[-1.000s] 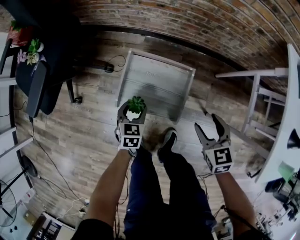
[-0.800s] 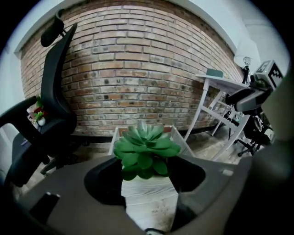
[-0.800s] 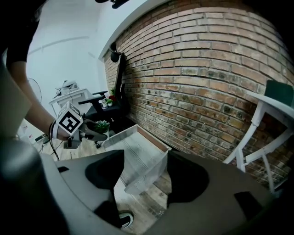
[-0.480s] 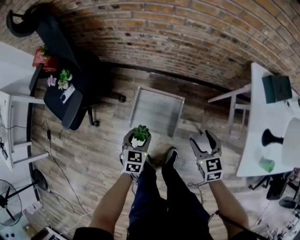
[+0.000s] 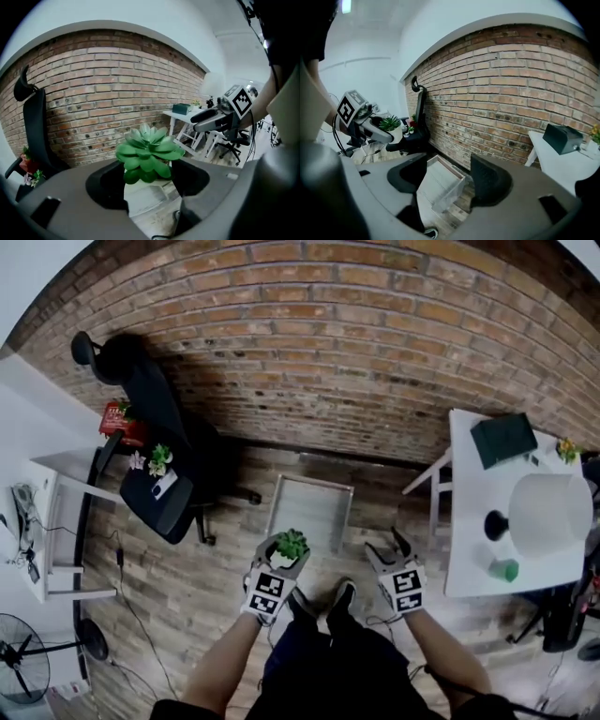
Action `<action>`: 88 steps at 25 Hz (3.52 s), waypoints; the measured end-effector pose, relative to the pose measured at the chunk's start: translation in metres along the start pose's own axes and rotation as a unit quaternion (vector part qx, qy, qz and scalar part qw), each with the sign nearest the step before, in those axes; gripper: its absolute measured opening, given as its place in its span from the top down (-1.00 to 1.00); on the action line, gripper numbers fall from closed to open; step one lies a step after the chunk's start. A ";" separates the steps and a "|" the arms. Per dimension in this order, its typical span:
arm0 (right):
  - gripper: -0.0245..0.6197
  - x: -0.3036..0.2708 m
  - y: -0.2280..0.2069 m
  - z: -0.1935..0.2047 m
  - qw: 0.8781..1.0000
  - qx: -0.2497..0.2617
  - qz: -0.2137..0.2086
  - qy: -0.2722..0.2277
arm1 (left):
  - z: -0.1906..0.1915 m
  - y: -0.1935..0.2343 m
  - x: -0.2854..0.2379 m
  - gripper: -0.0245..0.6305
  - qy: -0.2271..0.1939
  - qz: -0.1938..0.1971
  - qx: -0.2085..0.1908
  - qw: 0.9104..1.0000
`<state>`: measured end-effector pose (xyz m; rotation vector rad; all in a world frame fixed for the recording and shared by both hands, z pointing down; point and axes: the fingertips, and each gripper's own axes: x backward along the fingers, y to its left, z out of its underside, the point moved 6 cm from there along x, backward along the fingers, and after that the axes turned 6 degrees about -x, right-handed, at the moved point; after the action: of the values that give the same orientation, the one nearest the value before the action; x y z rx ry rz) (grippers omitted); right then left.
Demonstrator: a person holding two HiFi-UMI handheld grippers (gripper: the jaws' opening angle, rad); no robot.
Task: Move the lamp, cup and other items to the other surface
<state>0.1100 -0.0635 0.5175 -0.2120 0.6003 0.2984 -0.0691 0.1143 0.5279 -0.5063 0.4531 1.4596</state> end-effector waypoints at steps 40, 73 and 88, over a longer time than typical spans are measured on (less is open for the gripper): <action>0.02 0.227 -0.036 0.081 0.938 -0.162 0.297 -0.081 | -0.109 -0.168 -0.046 0.11 -0.067 0.283 -0.188 0.938; 0.03 0.391 -0.227 0.224 0.931 -0.193 0.307 -0.037 | -0.180 -0.443 -0.227 0.11 -0.040 0.280 -0.206 0.937; 0.05 0.388 -0.254 0.231 0.936 -0.193 0.293 -0.033 | -0.160 -0.457 -0.256 0.11 0.000 0.280 -0.218 0.935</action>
<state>0.6194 -0.1535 0.5052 -0.3990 0.5238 1.0040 0.3728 -0.2069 0.5678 -0.7684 0.2775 2.1333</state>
